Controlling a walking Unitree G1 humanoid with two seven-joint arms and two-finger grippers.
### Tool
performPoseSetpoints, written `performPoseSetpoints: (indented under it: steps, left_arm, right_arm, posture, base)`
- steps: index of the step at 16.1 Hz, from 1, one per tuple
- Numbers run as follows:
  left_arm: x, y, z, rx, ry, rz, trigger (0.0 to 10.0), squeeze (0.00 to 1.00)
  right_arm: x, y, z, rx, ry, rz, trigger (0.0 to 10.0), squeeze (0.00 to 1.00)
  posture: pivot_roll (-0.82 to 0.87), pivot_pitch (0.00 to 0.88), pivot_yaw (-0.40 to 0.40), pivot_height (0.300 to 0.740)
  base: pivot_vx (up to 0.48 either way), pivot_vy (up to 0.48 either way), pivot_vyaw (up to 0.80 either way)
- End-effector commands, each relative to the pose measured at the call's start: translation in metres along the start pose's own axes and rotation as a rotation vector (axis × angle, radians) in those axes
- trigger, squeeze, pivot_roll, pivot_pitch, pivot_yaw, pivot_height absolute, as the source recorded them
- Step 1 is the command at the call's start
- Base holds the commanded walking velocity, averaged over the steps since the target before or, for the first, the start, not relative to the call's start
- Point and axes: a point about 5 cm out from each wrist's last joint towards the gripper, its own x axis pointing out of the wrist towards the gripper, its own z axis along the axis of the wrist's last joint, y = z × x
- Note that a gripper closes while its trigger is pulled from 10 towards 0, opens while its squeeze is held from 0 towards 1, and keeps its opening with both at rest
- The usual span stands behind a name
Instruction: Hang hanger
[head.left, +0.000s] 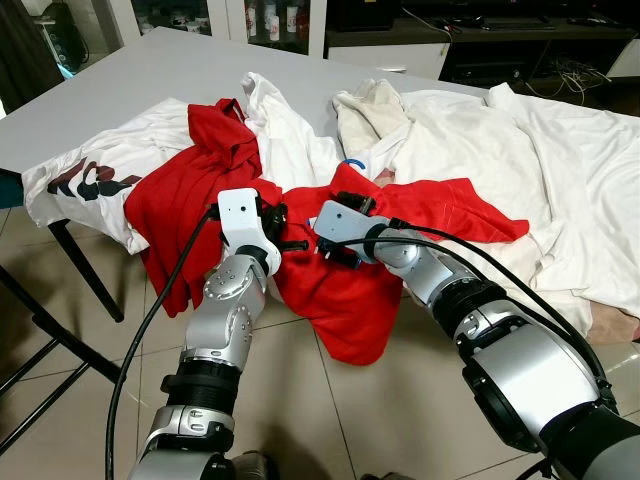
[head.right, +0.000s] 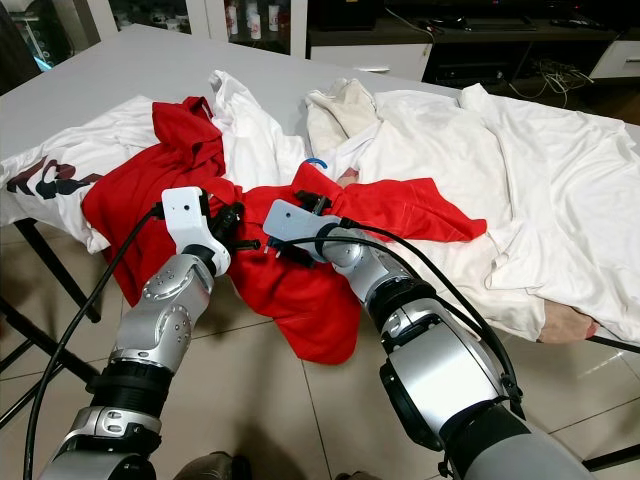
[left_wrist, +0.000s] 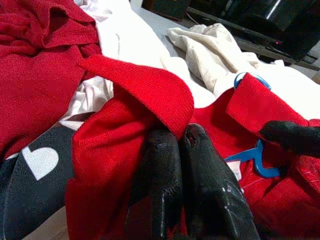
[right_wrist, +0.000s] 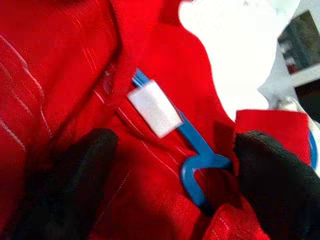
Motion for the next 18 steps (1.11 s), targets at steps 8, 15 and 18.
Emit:
performPoseSetpoints:
  steps: [8,15,18]
  left_arm:
    - [0.004,-0.005,0.006,0.016,-0.009,-0.022,10.0,0.0]
    - [0.005,-0.005,0.006,0.015,-0.01,-0.023,10.0,0.0]
    - [0.005,-0.005,0.007,0.016,-0.014,-0.022,10.0,0.0]
  right_arm:
    - [-0.019,-0.041,-0.041,0.159,0.195,-0.325,0.0,0.0]
    - [-0.025,-0.066,-0.034,0.359,0.095,-0.447,0.0,0.0]
    - [-0.026,-0.07,-0.028,0.435,0.005,-0.365,0.0,0.0]
  posture:
    - [0.11,0.023,-0.037,0.74]
    - [0.1,0.02,-0.035,0.74]
    - [0.11,0.014,-0.036,0.74]
  base:
    - [0.0,0.0,0.0]
    - [0.0,0.0,0.0]
    - [0.0,0.0,0.0]
